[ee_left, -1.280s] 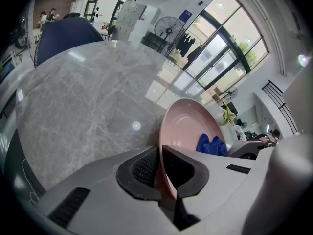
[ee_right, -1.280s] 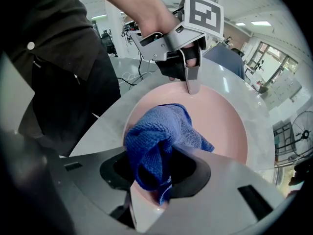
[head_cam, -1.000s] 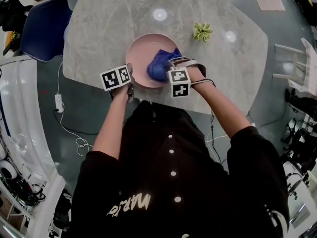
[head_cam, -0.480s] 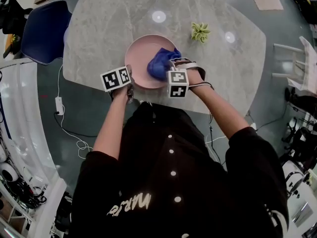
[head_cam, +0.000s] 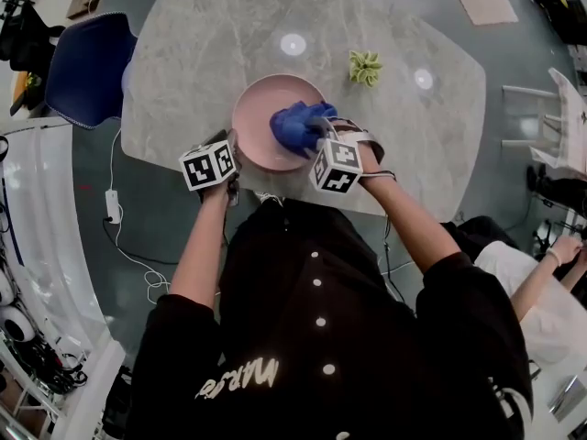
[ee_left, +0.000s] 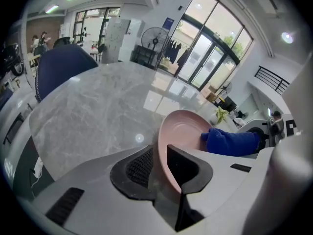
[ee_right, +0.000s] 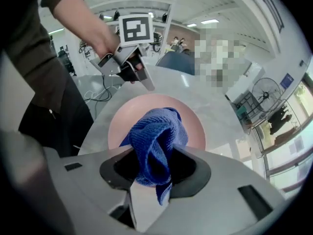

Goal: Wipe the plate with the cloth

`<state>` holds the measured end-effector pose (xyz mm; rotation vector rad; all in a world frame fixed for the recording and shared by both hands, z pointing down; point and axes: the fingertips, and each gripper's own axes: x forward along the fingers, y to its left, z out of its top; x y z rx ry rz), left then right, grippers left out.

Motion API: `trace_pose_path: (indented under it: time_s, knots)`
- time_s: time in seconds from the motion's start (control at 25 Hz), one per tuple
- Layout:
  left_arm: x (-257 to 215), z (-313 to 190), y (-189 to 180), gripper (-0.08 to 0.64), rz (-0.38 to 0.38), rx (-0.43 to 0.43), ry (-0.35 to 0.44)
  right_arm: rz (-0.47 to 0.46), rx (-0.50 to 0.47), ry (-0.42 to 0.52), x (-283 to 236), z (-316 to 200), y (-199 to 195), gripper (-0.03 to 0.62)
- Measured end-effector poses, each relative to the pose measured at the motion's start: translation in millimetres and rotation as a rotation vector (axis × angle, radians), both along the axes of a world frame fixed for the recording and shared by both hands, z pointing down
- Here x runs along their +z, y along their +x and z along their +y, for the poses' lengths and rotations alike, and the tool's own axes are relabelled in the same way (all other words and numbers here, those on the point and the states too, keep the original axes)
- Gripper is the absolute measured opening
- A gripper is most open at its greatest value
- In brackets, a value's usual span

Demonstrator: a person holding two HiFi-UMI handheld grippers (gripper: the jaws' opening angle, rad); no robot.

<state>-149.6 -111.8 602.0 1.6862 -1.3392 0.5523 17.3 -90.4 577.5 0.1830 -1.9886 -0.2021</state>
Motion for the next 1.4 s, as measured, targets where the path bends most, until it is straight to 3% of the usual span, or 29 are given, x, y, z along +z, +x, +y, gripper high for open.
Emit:
trace_pose_path:
  time_s: [0.56, 1.0, 1.2, 1.4]
  knots:
    - [-170, -11, 0, 0.044, -0.042, 0.057, 0.451, -0.479, 0.419, 0.080, -141, -27, 19, 0.151]
    - [-298, -2, -2, 0.017, -0.064, 0.056, 0.776, -0.813, 0.677, 0.293, -268, -40, 76, 0.150]
    - [-338, 0, -6, 0.017, -0.128, 0.042, 0.888, -0.906, 0.740, 0.412, -314, -40, 104, 0.150]
    - [-378, 7, -7, 0.017, -0.136, 0.029, 0.966, -0.949, 0.770, 0.509, -349, -36, 129, 0.150]
